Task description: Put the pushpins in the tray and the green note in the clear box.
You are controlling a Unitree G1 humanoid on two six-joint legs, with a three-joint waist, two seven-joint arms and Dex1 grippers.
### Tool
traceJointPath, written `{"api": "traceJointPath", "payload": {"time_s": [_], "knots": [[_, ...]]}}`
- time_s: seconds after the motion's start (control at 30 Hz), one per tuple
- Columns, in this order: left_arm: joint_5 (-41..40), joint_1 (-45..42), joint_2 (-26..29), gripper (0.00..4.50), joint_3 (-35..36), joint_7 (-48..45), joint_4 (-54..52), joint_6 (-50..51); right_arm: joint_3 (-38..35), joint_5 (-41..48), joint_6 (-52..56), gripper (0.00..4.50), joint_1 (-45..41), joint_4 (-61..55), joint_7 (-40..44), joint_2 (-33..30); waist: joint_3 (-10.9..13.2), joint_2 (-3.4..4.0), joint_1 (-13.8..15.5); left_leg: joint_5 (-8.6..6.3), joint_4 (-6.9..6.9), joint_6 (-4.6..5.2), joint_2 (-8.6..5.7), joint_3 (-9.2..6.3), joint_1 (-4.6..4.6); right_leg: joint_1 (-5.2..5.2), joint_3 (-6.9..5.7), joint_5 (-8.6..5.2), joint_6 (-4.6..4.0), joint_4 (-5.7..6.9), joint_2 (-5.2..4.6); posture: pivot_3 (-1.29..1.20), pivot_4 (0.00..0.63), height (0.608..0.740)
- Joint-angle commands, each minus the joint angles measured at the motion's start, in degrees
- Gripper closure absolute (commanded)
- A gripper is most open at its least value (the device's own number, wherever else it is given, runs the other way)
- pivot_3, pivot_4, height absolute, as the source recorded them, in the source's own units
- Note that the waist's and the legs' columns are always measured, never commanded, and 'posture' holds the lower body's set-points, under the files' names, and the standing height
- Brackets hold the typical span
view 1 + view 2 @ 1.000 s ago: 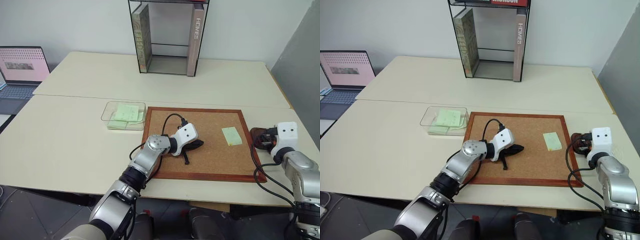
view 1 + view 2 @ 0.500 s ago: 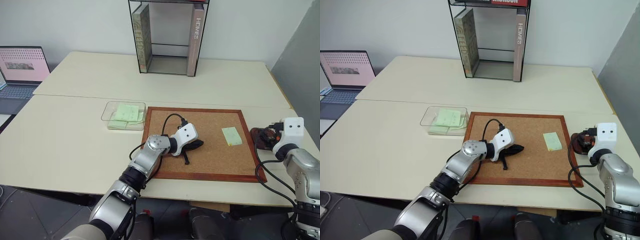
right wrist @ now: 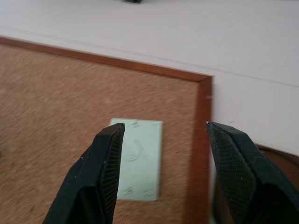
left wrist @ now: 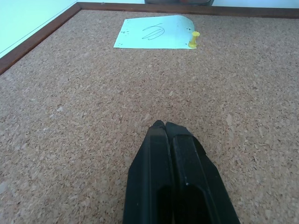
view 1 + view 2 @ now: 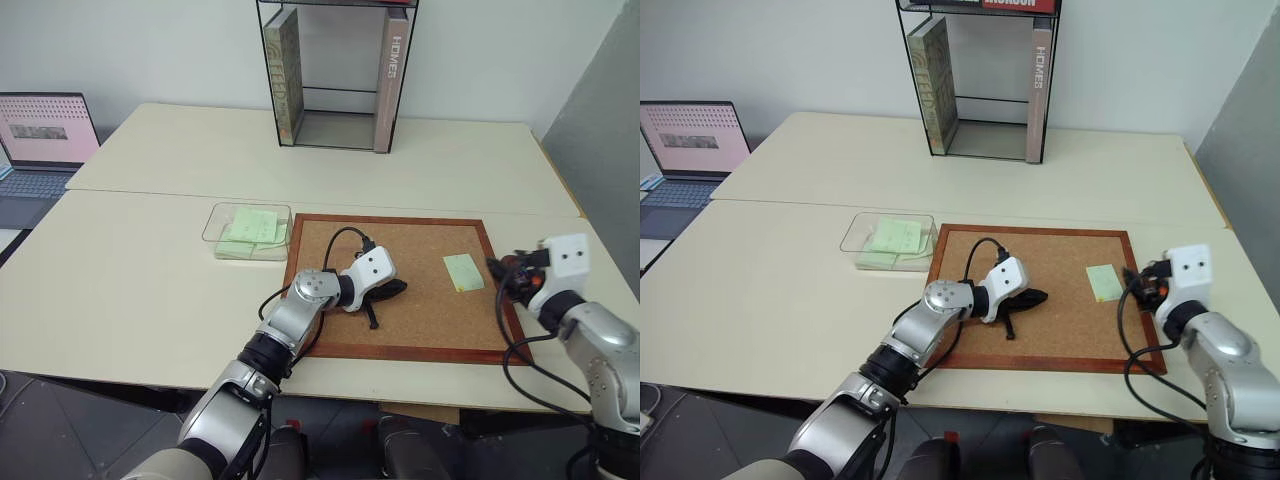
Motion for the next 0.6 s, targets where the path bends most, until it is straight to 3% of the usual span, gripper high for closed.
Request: {"api": "traceJointPath", "payload": {"time_s": [0.03, 0.3, 0.4, 0.6], "knots": [[1.1, 0.5, -0.1, 4.5, -1.4, -0.4, 1.1, 0.6, 3.1, -0.4, -1.1, 1.56, 1.5, -2.4, -0.7, 2.4, 0.0, 0.02, 0.0, 0.0, 0.0, 0.0, 0.0, 0.0, 0.0, 0.0, 0.01, 0.0, 0.0, 0.0, 0.0, 0.0, 0.15, 0.74], [1.2, 0.4, -0.1, 4.5, -1.5, -0.4, 1.1, 0.6, 4.9, -3.7, -4.5, 1.56, 2.3, 2.2, -2.6, 4.4, 0.0, 0.02, 0.0, 0.0, 0.0, 0.0, -0.01, 0.0, -0.01, -0.01, 0.0, -0.01, -0.01, 0.0, -0.01, 0.0, 0.15, 0.74], [1.2, 0.4, -0.1, 4.5, -1.5, -0.4, 1.1, 0.6, 4.8, -4.5, -5.7, 1.95, 2.4, 3.5, -2.8, 4.4, 0.0, 0.02, 0.0, 0.0, 0.0, 0.0, -0.01, 0.0, 0.0, -0.01, 0.0, -0.01, -0.01, 0.01, -0.01, 0.0, 0.15, 0.74], [1.2, 0.5, 0.1, 4.5, -1.5, -0.4, 0.8, 0.7, 4.7, -4.8, -6.6, 3.45, 2.7, 3.8, -2.8, 4.8, 0.0, 0.02, 0.0, 0.0, 0.0, 0.0, -0.01, 0.0, -0.01, -0.01, 0.0, -0.01, -0.01, 0.01, -0.01, 0.0, 0.15, 0.74]]}}
